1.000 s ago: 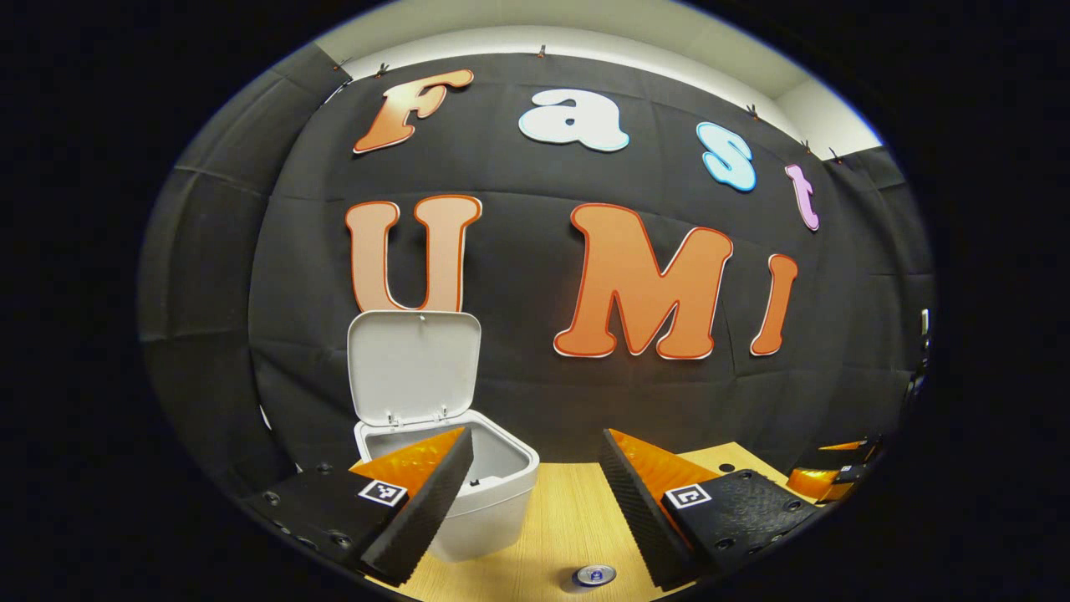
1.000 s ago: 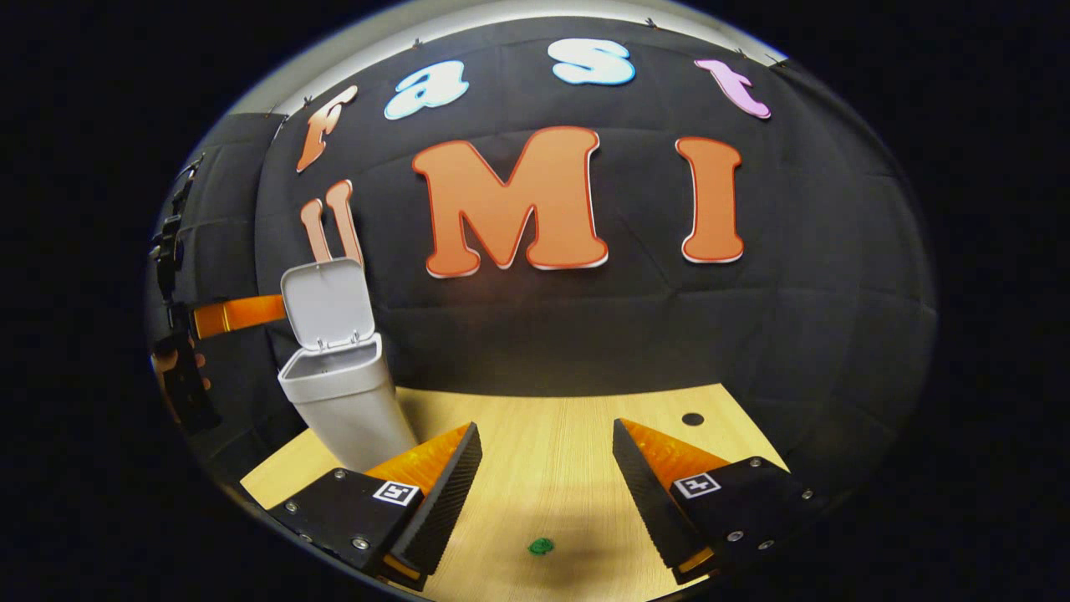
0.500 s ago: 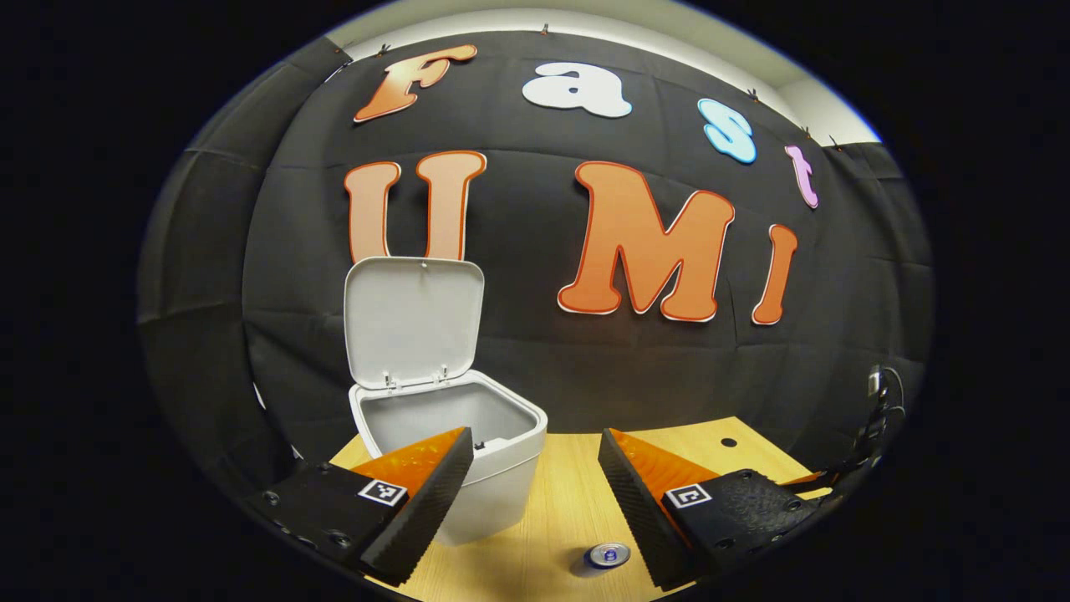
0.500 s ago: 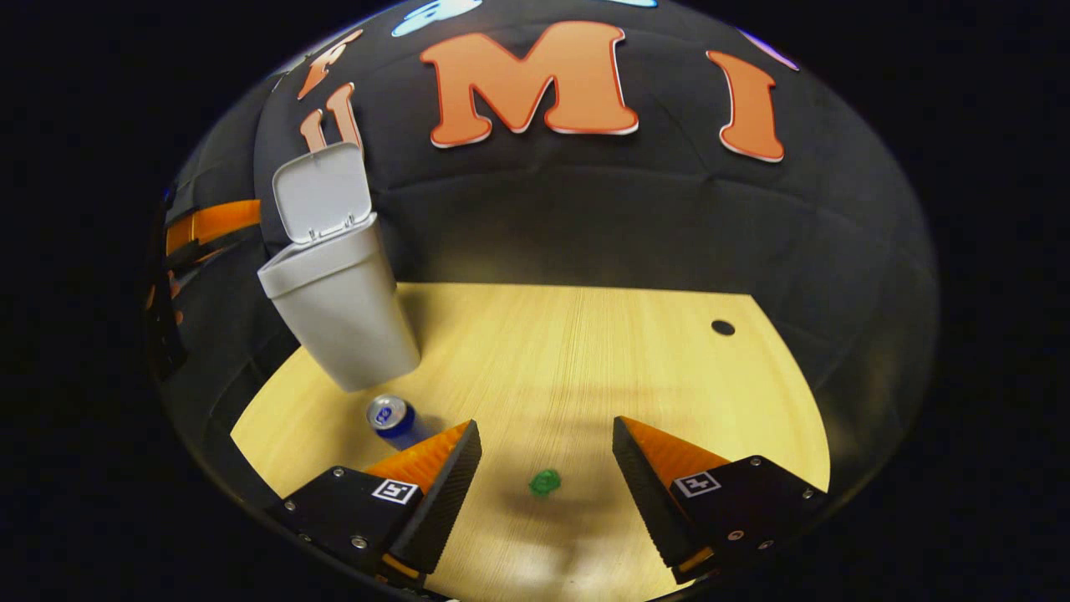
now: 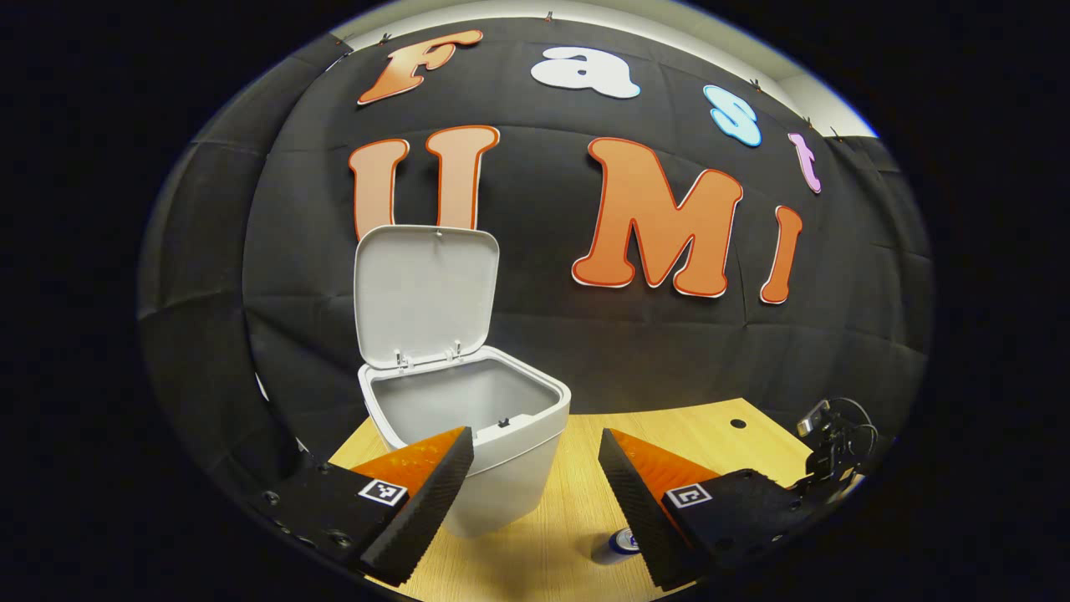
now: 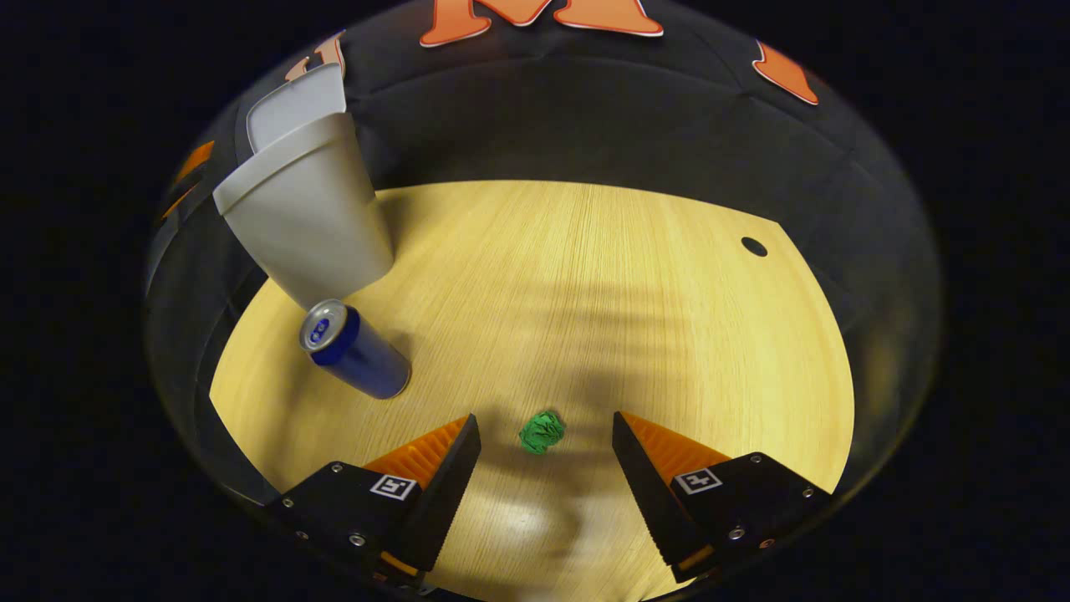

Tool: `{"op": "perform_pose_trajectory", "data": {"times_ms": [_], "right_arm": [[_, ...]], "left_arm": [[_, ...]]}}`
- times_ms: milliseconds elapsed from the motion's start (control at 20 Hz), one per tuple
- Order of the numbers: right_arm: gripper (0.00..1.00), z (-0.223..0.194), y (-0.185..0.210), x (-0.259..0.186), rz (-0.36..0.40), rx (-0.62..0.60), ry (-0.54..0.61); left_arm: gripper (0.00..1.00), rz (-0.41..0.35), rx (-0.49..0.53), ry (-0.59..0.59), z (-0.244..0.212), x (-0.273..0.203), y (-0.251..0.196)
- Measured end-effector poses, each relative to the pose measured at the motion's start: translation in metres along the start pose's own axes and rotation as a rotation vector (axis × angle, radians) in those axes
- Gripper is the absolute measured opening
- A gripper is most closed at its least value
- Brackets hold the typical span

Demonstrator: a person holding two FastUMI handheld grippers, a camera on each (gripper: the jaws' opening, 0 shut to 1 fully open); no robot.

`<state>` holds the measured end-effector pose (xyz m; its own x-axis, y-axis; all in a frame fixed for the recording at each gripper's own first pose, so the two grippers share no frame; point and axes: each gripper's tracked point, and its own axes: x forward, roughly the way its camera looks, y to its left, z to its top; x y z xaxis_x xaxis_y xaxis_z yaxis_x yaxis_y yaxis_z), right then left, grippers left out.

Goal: Press the lid of the desktop garbage bin to open it, pick up the crumpled paper on the desktop and throw it into the bin, then pick up the pop can on the desktop and drop it into the bin, and finally close the garbage bin lid.

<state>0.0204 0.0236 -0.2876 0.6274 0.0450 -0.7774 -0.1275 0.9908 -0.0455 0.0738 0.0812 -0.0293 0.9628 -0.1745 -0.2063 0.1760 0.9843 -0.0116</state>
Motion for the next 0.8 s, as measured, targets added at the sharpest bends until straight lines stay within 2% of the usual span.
{"op": "perform_pose_trajectory", "data": {"times_ms": [400, 650, 750, 800], "right_arm": [[0.94, -0.021, 0.001, 0.029, 0.019, -0.052, 0.14], [0.76, -0.014, -0.017, 0.028, 0.047, -0.031, 0.189], [0.72, -0.019, -0.022, 0.028, 0.049, -0.049, 0.215], [0.68, -0.02, -0.024, 0.028, 0.042, -0.063, 0.222]], "left_arm": [[0.96, 0.024, -0.016, 0.058, -0.024, 0.01, 0.026], [0.96, 0.031, -0.023, 0.075, -0.03, 0.02, 0.031], [0.96, 0.031, -0.021, 0.079, -0.031, 0.023, 0.031], [0.96, 0.031, -0.018, 0.08, -0.03, 0.024, 0.03]]}}
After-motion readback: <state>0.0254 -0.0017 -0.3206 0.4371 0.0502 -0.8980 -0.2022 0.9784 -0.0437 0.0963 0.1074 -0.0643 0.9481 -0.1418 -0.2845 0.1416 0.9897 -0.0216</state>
